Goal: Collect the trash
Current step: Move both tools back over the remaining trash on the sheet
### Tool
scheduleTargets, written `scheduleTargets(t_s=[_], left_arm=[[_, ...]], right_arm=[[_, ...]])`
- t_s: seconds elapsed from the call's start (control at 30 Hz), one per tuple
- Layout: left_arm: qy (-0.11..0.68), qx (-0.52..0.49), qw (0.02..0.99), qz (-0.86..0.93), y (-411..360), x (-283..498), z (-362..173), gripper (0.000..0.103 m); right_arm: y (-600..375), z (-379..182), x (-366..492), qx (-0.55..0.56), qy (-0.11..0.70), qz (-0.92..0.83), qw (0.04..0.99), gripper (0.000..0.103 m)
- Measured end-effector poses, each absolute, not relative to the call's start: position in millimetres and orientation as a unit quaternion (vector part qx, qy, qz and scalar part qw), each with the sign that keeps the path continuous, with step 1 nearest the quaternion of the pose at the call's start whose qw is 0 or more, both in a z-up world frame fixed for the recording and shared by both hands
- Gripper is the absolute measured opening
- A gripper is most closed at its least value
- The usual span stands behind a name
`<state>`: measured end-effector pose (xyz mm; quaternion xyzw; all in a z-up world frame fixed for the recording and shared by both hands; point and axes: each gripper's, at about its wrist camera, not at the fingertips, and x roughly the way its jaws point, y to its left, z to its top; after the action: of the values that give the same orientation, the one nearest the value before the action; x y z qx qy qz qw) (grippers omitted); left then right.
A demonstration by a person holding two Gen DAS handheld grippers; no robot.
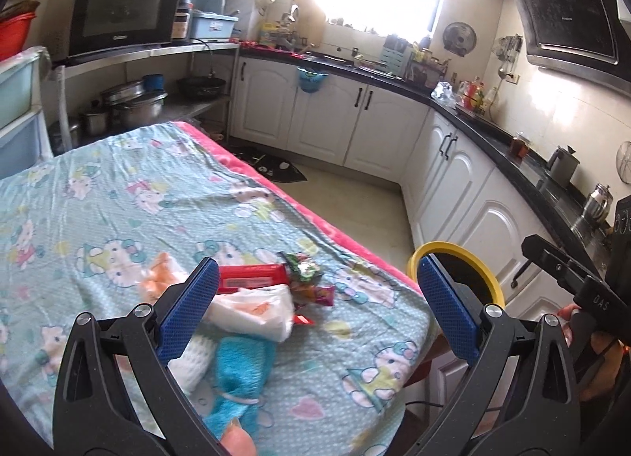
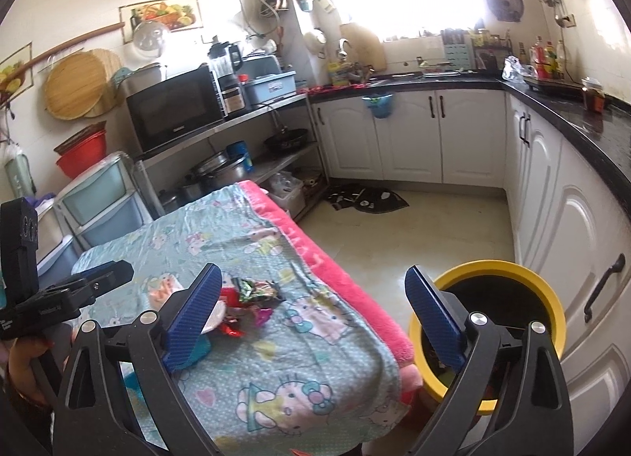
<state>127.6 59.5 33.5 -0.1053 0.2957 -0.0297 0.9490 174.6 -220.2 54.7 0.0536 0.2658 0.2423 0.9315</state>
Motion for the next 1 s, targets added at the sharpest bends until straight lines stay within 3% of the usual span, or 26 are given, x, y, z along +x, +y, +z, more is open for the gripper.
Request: scheduleTargets(t_s=[1.0], left_arm=[[0.313, -0.097, 0.943, 0.056, 132.1, 88.6, 14.9, 0.092]], right_arm=[[-110.9, 42.3, 166.0, -0.006, 0.3, 0.354, 0.886, 0.092]])
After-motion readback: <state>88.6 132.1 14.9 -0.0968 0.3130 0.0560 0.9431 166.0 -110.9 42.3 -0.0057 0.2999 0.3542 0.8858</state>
